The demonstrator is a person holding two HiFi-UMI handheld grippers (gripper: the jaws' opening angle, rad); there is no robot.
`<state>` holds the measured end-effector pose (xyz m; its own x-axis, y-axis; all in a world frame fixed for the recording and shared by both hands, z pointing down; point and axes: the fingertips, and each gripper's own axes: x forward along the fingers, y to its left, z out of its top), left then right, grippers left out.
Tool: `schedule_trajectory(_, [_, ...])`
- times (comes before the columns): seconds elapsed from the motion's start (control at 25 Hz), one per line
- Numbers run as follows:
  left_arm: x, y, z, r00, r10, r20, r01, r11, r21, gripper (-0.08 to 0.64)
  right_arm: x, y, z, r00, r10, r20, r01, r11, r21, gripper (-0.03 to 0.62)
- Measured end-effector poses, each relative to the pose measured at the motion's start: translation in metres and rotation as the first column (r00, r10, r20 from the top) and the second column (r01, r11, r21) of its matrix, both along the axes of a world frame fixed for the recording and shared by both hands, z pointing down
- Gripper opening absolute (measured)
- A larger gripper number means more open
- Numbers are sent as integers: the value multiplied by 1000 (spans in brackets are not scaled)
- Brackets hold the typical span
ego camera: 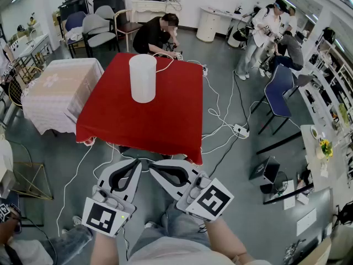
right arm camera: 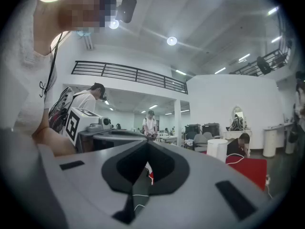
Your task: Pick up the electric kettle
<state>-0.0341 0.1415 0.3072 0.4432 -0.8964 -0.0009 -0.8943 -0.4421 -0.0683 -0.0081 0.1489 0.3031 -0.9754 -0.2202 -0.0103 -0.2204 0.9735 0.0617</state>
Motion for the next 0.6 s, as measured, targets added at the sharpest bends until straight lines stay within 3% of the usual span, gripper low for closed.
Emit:
schedule_trajectory(0.28, [-12, 18, -8, 1000, -20, 2, 20, 999, 40, 11, -7, 19, -5, 1000, -10, -14, 10, 1000, -2, 2])
schedule_trajectory(0.6, [-12, 24, -5, 999, -34, 2, 34, 999, 27, 11, -7, 24, -5, 1000, -18, -7, 18, 1000, -1, 3])
